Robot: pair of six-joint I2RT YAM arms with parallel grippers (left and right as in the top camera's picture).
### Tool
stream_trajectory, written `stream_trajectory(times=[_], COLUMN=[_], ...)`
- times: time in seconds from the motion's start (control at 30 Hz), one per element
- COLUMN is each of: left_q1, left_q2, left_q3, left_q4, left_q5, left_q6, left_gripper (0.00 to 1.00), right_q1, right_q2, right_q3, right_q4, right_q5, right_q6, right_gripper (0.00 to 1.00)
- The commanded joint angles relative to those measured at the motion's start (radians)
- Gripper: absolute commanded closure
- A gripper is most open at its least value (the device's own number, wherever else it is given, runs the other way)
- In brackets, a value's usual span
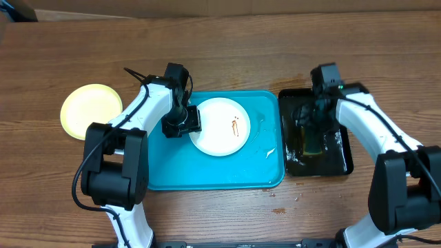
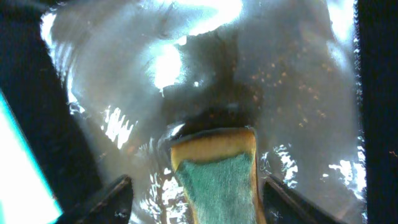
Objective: Clean dirty plates on tray and stack at the side
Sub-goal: 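Lower right gripper into black tray and grasp the green sponge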
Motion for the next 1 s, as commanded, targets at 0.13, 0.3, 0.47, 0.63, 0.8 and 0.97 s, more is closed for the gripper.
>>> stream_trajectory(times=[0.13,0.3,0.47,0.63,0.8,0.97], left_q1=[-0.009,-0.009,-0.009,-0.009,-0.009,-0.009], left_q2=[0.008,0.008,0.008,0.008,0.008,0.008], left_q3=[0.007,0.007,0.007,0.007,0.007,0.007], left_q4=[-0.006,-0.007,-0.006,-0.003,0.002,0.002], left_q5=[0.011,0.011,0.011,0.011,0.011,0.011], left_q6=[0.020,0.020,0.020,0.020,0.020,0.020], left_gripper=[0.40,0.40,0.40,0.39,0.28,0.26], right_q1=[0.000,0.000,0.000,0.000,-0.001,-0.001], right_q2=[-0.001,-0.001,-0.001,-0.003,-0.004,-0.003], right_q3=[0.010,-0.091,-0.163,-0.164,-0.050,-0.008], right_q4=[-0.156,-0.137,-0.065,-0.045,-0.140,-0.151], right_q5=[-0.015,-0.015,-0.016,-0.079,-0.095,-0.014], right_q6=[0.000,0.001,0.000,-0.017,-0.031,-0.030], right_gripper=[0.19,0.19,0.47,0.96,0.66,0.18])
